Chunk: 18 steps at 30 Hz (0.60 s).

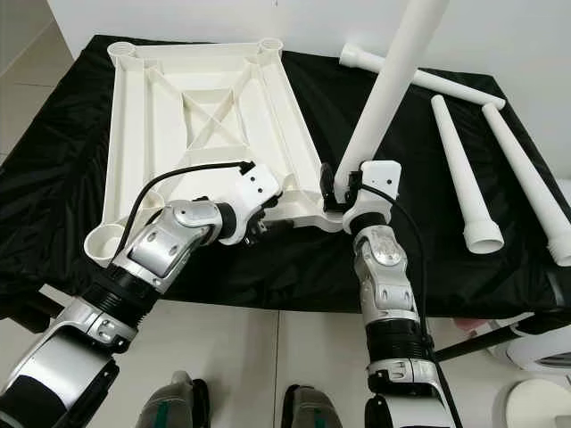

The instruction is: Building children table

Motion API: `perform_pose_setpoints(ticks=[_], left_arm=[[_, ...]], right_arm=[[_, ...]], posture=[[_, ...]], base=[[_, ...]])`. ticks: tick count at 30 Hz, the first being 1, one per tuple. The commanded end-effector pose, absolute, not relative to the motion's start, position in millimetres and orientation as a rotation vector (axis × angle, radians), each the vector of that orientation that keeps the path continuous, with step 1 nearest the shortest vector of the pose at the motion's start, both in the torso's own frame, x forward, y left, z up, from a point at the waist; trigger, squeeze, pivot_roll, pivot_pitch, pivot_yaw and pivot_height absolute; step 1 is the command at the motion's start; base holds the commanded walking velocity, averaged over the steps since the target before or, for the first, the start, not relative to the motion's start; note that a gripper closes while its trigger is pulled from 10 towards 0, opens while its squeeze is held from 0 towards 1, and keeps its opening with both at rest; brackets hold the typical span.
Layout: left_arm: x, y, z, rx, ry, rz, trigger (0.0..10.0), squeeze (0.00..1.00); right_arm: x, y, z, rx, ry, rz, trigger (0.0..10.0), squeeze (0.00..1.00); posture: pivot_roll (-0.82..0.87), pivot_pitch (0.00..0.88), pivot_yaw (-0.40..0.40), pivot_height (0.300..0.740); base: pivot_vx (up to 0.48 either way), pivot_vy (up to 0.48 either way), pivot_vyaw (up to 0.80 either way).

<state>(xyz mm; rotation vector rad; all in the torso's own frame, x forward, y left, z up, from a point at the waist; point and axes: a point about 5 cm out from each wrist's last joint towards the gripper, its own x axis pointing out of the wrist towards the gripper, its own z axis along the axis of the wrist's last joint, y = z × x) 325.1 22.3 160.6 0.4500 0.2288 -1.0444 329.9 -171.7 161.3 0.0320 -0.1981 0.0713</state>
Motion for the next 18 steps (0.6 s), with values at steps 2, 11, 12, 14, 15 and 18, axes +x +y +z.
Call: perform_pose_setpoints(ticks=[2,11,12,14,15,18], left_arm=[[327,24,152,0.502,0.246,-1.019,10.0,0.00],[328,23,141,0.526,0.279,-1.005,10.0,0.00],[327,23,139,0.526,0.286,-1.008,10.0,0.00],[327,23,138,0.527,0.290,-1.010,10.0,0.00],[327,23,138,0.527,0.290,-1.010,10.0,0.00],[325,22,136,0.521,0.293,-1.024,3.6,0.00]], right_arm=[[328,-185,161,0.036,-0.205,0.032,10.0,0.00],[328,-186,160,0.037,-0.203,0.029,10.0,0.00],[328,-186,160,0.036,-0.203,0.030,10.0,0.00],[328,-185,160,0.036,-0.202,0.031,10.0,0.00],[328,-185,160,0.036,-0.202,0.031,10.0,0.00],[327,-185,159,0.034,-0.200,0.037,10.0,0.00]], posture=[[-0.05,0.063,-0.010,0.740],[-0.04,0.060,-0.007,0.740],[-0.04,0.061,-0.007,0.740],[-0.04,0.062,-0.007,0.740],[-0.04,0.062,-0.007,0.740],[-0.04,0.063,-0.009,0.740]], base=[[0.000,0.000,0.00],[0.000,0.000,0.00],[0.000,0.000,0.00],[0.000,0.000,0.00],[0.000,0.000,0.00],[0.000,0.000,0.00]])
